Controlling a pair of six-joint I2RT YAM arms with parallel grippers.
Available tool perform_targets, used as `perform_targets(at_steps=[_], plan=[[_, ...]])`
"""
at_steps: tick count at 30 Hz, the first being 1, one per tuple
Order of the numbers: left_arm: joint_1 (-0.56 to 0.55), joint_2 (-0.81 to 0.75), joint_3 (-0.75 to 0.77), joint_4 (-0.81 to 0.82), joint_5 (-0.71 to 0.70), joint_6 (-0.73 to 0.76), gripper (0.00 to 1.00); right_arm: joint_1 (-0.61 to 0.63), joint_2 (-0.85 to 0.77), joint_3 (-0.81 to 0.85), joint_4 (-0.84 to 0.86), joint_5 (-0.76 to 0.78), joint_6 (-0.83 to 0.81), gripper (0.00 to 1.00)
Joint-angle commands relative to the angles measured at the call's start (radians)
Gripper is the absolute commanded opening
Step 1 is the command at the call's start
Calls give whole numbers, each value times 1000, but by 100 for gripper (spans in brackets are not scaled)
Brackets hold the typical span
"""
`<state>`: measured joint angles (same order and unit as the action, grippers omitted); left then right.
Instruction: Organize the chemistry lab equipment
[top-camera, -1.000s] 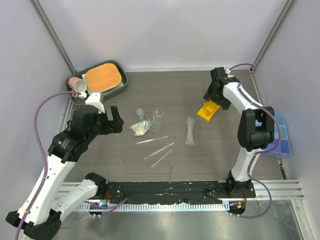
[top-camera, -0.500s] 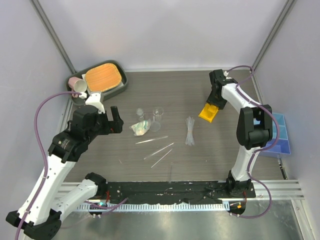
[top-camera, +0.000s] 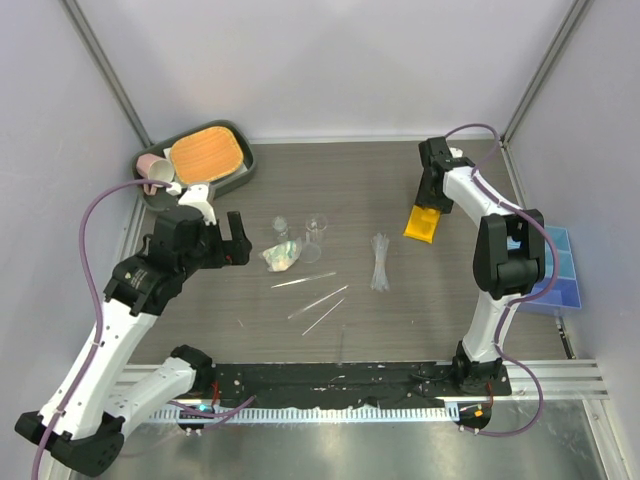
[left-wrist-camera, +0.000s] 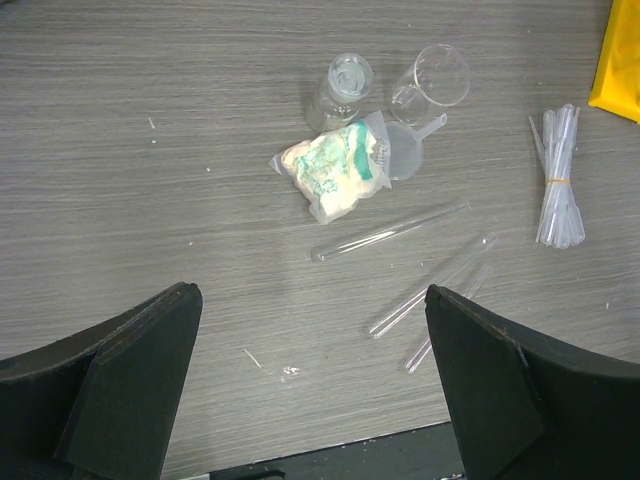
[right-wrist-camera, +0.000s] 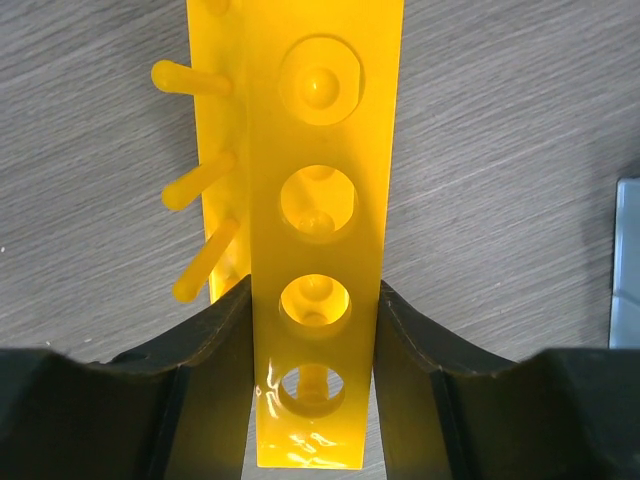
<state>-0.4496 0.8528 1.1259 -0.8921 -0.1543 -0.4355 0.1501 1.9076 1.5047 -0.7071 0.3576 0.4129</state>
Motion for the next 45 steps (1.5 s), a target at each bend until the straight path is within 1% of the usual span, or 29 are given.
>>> perform_targets(at_steps=[1, 4, 7, 12, 19, 27, 31, 35, 37, 40, 41, 43, 45], plan=[[2, -12, 17, 4, 10, 14, 100, 37, -2, -17, 35, -52, -120, 34], [0, -15, 12, 2, -2, 20, 100, 86, -5, -29, 49, -69, -166, 34], [0, -11, 9, 5, -8, 24, 100, 137, 22, -24, 40, -25, -221, 35], [0, -8, 0, 27, 21, 30, 100, 173, 50, -26, 51, -46, -324, 35], [2, 46, 20, 62, 79, 46, 100, 181, 79, -6, 61, -29, -454, 36], [0, 83, 52, 61, 73, 66, 100, 181, 159, 107, 20, -105, -546, 38], [0, 98, 67, 42, 64, 76, 100, 186, 188, 140, 0, -62, -583, 39], [0, 98, 64, 45, 59, 70, 100, 198, 185, 124, -12, -48, -609, 45], [0, 95, 60, 47, 62, 64, 100, 213, 168, 106, -20, -19, -618, 46], [2, 95, 52, 48, 58, 60, 100, 221, 133, 52, -20, 24, -619, 45], [2, 94, 48, 47, 55, 60, 100, 227, 122, 26, -20, 30, -615, 42], [0, 91, 43, 47, 53, 57, 100, 238, 90, 5, -31, 38, -602, 40], [0, 88, 38, 48, 52, 52, 100, 259, 67, -30, -38, 58, -582, 35]])
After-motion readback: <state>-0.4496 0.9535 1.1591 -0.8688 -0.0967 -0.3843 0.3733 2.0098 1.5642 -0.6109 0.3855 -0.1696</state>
